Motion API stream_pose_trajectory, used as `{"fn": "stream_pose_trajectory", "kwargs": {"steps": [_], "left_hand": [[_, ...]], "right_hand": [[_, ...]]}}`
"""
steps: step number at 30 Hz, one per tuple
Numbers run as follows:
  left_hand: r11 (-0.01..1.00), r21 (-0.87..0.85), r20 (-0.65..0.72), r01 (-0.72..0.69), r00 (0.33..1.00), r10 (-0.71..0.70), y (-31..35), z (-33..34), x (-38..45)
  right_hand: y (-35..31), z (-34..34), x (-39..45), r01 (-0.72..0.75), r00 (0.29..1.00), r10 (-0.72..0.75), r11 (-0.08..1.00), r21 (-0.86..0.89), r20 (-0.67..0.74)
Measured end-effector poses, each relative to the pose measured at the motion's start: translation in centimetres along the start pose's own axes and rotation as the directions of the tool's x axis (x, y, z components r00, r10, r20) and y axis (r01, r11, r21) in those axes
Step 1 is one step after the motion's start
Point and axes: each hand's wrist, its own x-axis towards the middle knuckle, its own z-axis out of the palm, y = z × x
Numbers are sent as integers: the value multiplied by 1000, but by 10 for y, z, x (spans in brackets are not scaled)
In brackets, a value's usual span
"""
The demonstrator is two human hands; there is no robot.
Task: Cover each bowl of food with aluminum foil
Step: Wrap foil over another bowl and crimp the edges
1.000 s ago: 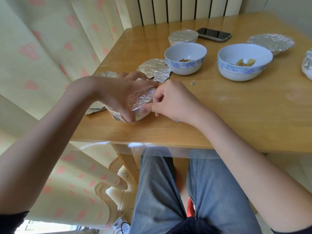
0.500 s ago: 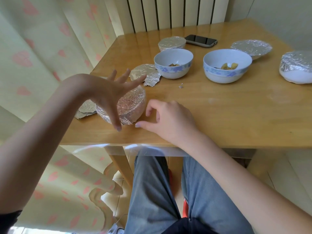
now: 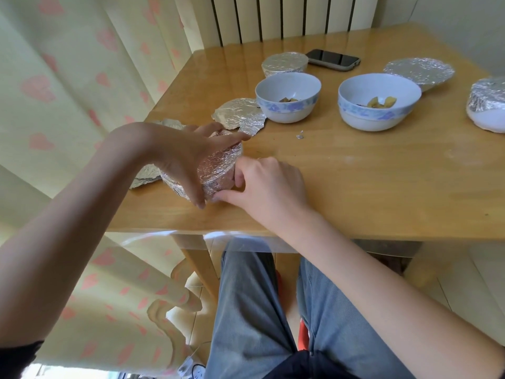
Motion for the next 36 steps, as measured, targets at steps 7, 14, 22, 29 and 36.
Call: {"fn": "stream_pose_trajectory", "kwargs": {"steps": [7, 14, 22, 29, 36], "left_hand": [[1000, 7, -17, 4, 1000, -4, -1, 1, 0], [1000, 7, -8, 11, 1000, -11, 0, 1, 0], [1000, 6, -8, 21, 1000, -21, 0, 2, 0], [1000, -11, -12, 19, 1000, -19, -1, 3, 1], [1000, -3, -16, 16, 1000, -16, -1, 3, 1]], "right_hand": [[8, -10, 13, 16, 998, -12, 998, -67, 60], [24, -4, 20, -5, 997, 8, 999, -38, 70], [32, -13, 44, -61, 979, 61, 998, -6, 196], [46, -14, 29, 4, 986, -17, 997, 79, 164], [37, -8, 19, 104, 992, -110, 990, 95, 55]]}}
